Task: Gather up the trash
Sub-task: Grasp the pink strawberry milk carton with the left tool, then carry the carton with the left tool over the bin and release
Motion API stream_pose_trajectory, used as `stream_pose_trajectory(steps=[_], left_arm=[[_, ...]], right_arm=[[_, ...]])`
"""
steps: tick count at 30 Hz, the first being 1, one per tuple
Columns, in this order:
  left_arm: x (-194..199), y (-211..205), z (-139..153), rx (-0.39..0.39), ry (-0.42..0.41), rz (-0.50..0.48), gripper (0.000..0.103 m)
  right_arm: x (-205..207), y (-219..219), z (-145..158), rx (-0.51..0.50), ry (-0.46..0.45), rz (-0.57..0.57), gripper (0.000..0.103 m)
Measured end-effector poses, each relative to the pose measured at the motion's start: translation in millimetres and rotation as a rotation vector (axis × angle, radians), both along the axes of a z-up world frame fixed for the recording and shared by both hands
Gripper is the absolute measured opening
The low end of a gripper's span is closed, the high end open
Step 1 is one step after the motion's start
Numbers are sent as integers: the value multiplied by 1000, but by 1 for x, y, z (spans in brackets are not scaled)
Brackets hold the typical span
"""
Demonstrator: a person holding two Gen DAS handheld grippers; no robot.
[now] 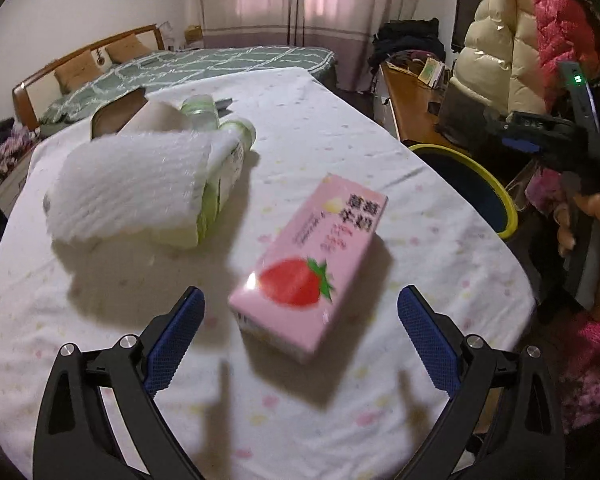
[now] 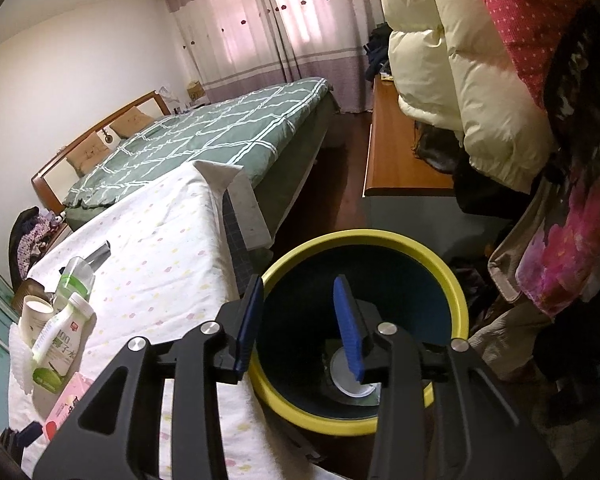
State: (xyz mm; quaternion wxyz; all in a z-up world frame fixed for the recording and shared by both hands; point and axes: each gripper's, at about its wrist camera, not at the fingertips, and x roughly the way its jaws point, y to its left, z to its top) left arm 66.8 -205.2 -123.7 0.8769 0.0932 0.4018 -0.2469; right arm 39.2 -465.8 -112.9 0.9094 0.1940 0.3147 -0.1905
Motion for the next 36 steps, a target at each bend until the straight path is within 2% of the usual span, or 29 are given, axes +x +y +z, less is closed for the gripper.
stream_pose_trajectory(steps=[2,8,10,12,14,18,26,36], left_arm=[[10,-6,-2,30,-5,-11,96],[35,-29,-17,86,46,-88,96],[40,-34,-21,95,59,-91,91],[45,-36,-23,101,81,-91,76],[47,-38,-24,96,95,-97,71],[46,-44,-20,96,108,-120,54],[47,-72,0,79,88,-160,54],[60,-153,23,54,58,-268,54]], right_arm=[[0,1,0,-3,2,5,35],[-3,-1,-2,3,4,5,36],[-4,-3,-3,8,6,4,36],[-4,-4,-4,11,7,4,36],[-4,-4,-4,12,6,4,36],[-7,-7,-5,21,2,0,36],[-16,-20,-9,36,-7,-15,36],[-46,-49,-12,44,-2,-83,36]])
